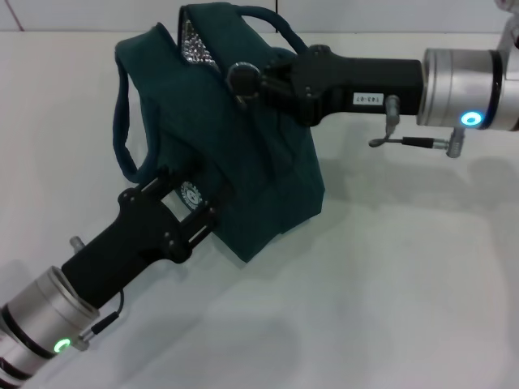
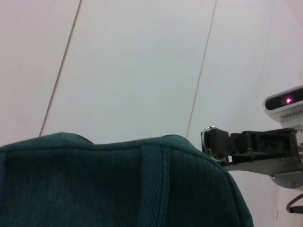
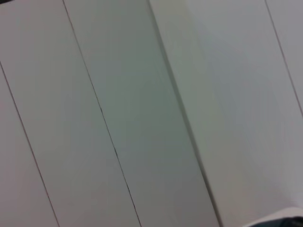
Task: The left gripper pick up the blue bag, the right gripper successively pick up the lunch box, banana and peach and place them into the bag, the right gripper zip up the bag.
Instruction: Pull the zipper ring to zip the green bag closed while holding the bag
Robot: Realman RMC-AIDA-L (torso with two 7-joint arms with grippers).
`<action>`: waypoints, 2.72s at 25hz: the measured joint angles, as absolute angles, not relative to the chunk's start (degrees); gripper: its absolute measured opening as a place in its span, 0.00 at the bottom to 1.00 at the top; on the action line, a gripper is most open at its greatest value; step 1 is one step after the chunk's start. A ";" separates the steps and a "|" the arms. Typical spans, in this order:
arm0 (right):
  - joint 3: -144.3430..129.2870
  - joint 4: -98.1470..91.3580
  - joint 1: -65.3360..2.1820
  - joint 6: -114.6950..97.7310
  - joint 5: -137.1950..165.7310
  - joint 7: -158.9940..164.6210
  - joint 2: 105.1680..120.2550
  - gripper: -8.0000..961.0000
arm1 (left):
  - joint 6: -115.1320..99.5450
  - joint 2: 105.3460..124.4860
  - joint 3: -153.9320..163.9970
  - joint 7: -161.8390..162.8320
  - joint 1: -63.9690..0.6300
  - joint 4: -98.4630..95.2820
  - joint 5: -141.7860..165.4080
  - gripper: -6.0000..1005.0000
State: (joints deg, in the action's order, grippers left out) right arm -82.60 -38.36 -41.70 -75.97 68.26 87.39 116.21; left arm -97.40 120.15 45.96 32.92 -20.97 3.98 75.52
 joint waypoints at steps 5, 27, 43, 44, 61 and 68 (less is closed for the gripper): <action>-86.27 -38.04 -43.24 -74.98 65.92 87.21 116.19 0.04 | -97.43 119.89 45.97 38.57 -20.09 -0.53 75.26 0.60; -89.01 -36.77 -43.38 -72.40 61.02 82.00 116.19 0.04 | -97.51 119.40 47.48 50.81 -19.22 -8.69 80.43 0.64; -92.76 -36.44 -44.19 -72.37 57.63 81.12 116.19 0.04 | -92.20 120.37 46.81 42.75 -21.56 -1.01 77.13 0.64; -92.91 -36.49 -44.15 -72.40 57.58 81.12 116.19 0.04 | -91.82 120.37 46.81 42.26 -21.77 -0.48 76.44 0.64; -92.96 -37.33 -41.71 -74.65 57.59 81.03 116.17 0.04 | -89.68 120.16 46.85 41.79 -21.80 0.49 72.71 0.46; -93.07 -43.37 -36.28 -76.08 58.28 79.73 115.86 0.04 | -89.67 119.80 47.25 41.85 -21.59 -0.94 73.08 0.29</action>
